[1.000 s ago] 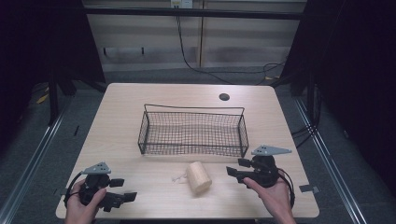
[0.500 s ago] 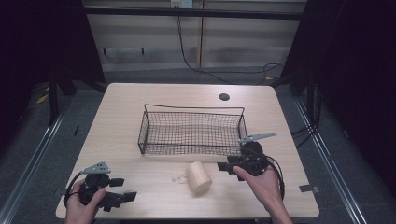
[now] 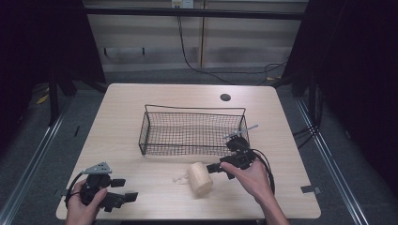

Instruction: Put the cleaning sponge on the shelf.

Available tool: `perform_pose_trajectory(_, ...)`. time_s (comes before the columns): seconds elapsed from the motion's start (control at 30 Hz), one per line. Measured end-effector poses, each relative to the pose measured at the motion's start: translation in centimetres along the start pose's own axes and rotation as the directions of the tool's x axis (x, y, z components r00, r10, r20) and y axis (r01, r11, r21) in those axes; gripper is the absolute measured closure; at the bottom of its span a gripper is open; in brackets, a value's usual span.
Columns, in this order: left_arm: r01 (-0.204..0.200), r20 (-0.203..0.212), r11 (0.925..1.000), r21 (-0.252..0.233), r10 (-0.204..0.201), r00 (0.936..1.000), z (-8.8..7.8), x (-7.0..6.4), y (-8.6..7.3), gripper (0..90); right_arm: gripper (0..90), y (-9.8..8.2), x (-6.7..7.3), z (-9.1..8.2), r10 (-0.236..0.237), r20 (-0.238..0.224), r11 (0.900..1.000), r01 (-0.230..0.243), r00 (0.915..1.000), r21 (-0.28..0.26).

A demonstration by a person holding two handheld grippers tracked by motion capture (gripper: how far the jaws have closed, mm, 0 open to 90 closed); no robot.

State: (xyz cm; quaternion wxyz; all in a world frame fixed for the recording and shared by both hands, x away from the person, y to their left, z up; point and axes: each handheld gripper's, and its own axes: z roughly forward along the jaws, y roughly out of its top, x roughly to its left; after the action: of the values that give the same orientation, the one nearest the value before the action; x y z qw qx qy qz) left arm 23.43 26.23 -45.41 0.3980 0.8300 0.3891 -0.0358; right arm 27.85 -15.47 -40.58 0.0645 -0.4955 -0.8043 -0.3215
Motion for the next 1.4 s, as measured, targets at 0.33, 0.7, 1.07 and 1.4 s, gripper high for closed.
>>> perform_pose_trajectory(0.33,0.001,-0.001,1.0,0.002,-0.001,1.0,0.0,0.0,0.0,17.4,22.8,1.1,0.5,1.6,0.007,-0.017,0.993,-0.005,0.9998,0.115)
perform_pose_trajectory(0.7,0.003,-0.001,1.0,0.0,-0.003,1.0,0.0,0.0,-0.1,17.4,23.8,2.2,1.0,3.0,0.025,0.017,0.978,-0.028,0.9995,0.205)
perform_pose_trajectory(1.07,0.003,0.002,1.0,0.001,-0.003,1.0,0.0,0.0,-0.1,17.4,27.0,3.2,1.5,5.1,0.041,0.049,0.947,-0.055,0.9979,0.316)
perform_pose_trajectory(1.4,0.004,0.002,1.0,0.001,-0.004,1.0,0.0,0.0,-0.1,17.4,27.0,3.7,1.7,6.8,0.033,0.073,0.931,-0.057,0.9968,0.361)
